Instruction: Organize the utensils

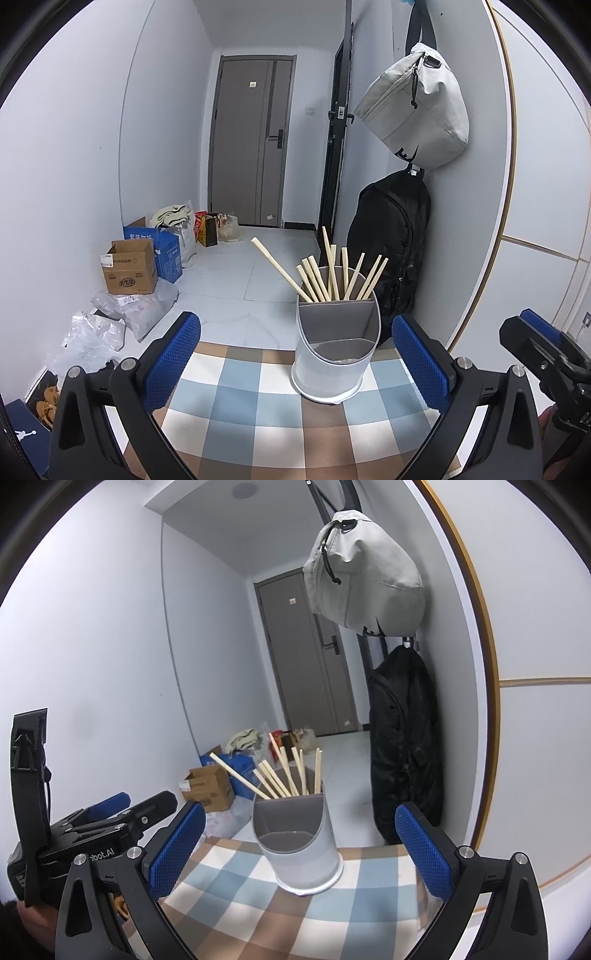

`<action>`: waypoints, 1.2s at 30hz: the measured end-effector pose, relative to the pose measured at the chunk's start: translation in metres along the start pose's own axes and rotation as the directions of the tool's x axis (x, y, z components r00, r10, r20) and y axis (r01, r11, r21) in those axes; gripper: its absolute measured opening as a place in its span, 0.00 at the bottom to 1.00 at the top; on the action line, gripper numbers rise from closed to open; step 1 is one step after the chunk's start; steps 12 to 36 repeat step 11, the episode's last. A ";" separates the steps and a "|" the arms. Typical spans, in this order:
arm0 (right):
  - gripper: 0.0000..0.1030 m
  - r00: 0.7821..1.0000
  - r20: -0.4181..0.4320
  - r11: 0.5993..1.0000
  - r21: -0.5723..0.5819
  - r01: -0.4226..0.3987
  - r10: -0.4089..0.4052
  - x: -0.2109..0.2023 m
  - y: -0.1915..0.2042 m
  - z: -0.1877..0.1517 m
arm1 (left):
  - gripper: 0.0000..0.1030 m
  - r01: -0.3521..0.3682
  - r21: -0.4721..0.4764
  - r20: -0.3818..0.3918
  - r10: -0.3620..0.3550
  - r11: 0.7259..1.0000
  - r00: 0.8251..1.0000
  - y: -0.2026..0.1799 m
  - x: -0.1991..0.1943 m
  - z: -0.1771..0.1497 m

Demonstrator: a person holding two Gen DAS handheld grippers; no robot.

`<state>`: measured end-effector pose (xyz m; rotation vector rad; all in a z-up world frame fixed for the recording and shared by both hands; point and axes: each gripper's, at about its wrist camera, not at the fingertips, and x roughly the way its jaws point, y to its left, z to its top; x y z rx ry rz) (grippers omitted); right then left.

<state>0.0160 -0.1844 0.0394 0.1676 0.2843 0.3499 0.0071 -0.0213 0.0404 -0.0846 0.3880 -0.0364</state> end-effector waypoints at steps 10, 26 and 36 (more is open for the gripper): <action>1.00 1.000 -0.018 1.000 0.021 -0.003 0.004 0.008 -0.001 -0.001 | 0.98 -0.007 -0.009 -0.026 0.006 1.000 1.000 0.002 0.008 0.000; 1.00 1.000 -0.023 1.000 0.023 -0.005 0.005 0.010 -0.002 -0.002 | 0.98 -0.009 -0.011 -0.025 0.008 1.000 1.000 0.002 0.008 0.000; 1.00 1.000 -0.023 1.000 0.023 -0.005 0.005 0.010 -0.002 -0.002 | 0.98 -0.009 -0.011 -0.025 0.008 1.000 1.000 0.002 0.008 0.000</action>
